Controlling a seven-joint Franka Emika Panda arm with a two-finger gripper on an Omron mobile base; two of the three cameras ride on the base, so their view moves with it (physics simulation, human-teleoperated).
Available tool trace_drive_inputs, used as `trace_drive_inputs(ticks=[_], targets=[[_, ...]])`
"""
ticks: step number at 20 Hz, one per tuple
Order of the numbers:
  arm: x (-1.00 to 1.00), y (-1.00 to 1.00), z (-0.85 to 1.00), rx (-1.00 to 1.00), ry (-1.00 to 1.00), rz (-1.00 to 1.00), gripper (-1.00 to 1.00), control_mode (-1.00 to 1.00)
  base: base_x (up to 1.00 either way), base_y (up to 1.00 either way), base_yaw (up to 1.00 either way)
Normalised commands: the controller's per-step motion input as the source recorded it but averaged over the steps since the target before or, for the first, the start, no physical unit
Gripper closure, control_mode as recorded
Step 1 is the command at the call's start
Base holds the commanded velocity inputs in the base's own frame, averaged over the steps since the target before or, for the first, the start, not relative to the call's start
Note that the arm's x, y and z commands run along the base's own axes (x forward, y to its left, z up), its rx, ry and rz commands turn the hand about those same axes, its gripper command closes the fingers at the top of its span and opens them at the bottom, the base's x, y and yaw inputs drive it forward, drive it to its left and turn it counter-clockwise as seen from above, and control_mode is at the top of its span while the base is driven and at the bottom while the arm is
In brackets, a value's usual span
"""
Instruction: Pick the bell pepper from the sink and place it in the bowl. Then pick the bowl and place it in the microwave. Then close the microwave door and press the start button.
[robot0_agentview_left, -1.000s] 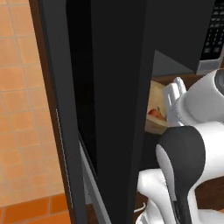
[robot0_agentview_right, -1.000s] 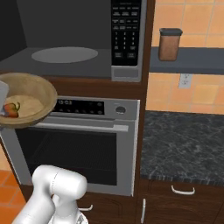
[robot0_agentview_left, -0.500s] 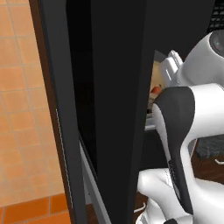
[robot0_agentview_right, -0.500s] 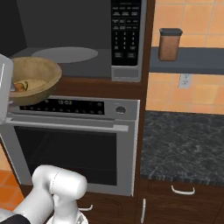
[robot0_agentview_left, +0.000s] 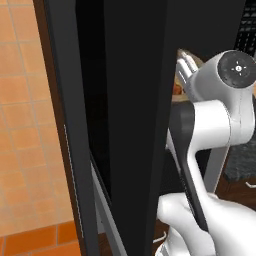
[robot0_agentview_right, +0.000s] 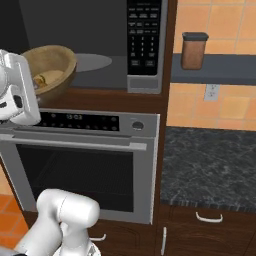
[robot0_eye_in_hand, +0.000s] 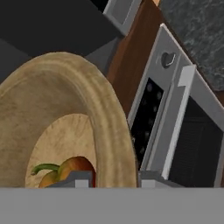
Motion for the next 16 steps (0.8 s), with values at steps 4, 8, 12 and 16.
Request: trace_drive_inputs(ticks=[4,8,12,16], targets=[[0.92,-0.15,0.31,-0.03,-0.03,0.14,1.0,-1.0,0.0,0.0,0.0],[0.91,-0.06,0.31,0.0,0.01,0.12,1.0,-1.0,0.0,0.0,0.0],[0.83,0.0,0.24,-0.03,0.02,0.1,1.0,-1.0,0.0,0.0,0.0],[0.85,0.0,0.03,0.0,0.05,0.03,1.0,-1.0,0.0,0.0,0.0]])
